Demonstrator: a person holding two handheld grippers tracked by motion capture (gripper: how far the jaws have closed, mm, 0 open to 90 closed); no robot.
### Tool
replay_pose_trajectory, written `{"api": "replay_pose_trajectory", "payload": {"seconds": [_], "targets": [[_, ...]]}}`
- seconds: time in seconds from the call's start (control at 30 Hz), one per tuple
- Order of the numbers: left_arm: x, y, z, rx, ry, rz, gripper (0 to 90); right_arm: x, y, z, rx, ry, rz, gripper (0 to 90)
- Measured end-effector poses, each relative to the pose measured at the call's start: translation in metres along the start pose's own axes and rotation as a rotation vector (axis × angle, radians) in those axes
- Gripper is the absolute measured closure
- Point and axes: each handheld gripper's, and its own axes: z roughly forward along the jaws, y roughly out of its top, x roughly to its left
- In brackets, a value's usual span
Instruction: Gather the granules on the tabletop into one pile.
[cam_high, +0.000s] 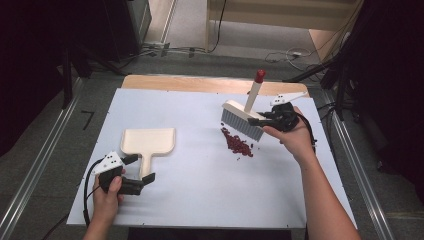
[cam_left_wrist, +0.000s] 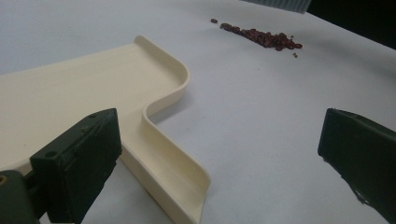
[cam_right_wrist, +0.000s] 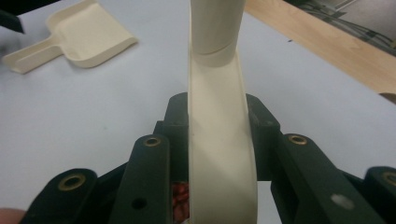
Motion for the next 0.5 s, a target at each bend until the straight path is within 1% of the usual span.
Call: {"api": "replay_pose_trajectory", "payload": {"seconds": [0.03, 0.07, 0.1, 0.13, 0.2, 0.3, 0.37, 0.4, 0.43, 0.5], "targets": [[0.0, 0.0, 0.0, 0.0, 0.0, 0.0, 0.0, -0.002, 0.001, 0.003, 0.004, -0.003, 0.002, 65.4], [0.0, 0.0, 0.0, -0.001, -0.001, -0.001, 0.0, -0.005, 0.001, 0.008, 0.012, -0.011, -0.017, 65.4], [0.0, 0.0, 0.0, 0.0, 0.0, -0.001, 0.0, -0.007, 0.001, 0.013, 0.009, -0.027, -0.062, 65.3], [0.0, 0.0, 0.0, 0.0, -0.001, 0.0, 0.0, -0.009, 0.001, 0.017, 0.009, -0.035, -0.085, 65.4], [0.0, 0.0, 0.0, 0.0, -0.002, 0.001, 0.0, -0.013, 0.001, 0.026, 0.028, -0.049, -0.077, 65.4], [0.0, 0.0, 0.0, -0.001, -0.002, 0.0, 0.0, -0.019, -0.002, 0.034, 0.025, -0.059, -0.071, 65.4], [0.0, 0.0, 0.0, -0.002, -0.004, -0.003, 0.0, -0.021, -0.004, 0.037, 0.025, -0.063, -0.086, 65.4], [0.0, 0.0, 0.0, -0.003, -0.005, -0.003, 0.0, -0.021, -0.005, 0.039, 0.033, -0.061, -0.085, 65.4], [0.0, 0.0, 0.0, -0.003, -0.005, -0.004, 0.0, -0.022, -0.007, 0.04, 0.039, -0.053, -0.102, 65.4], [0.0, 0.0, 0.0, -0.001, -0.005, -0.002, 0.0, -0.022, -0.01, 0.041, 0.041, -0.029, -0.118, 65.4]]}}
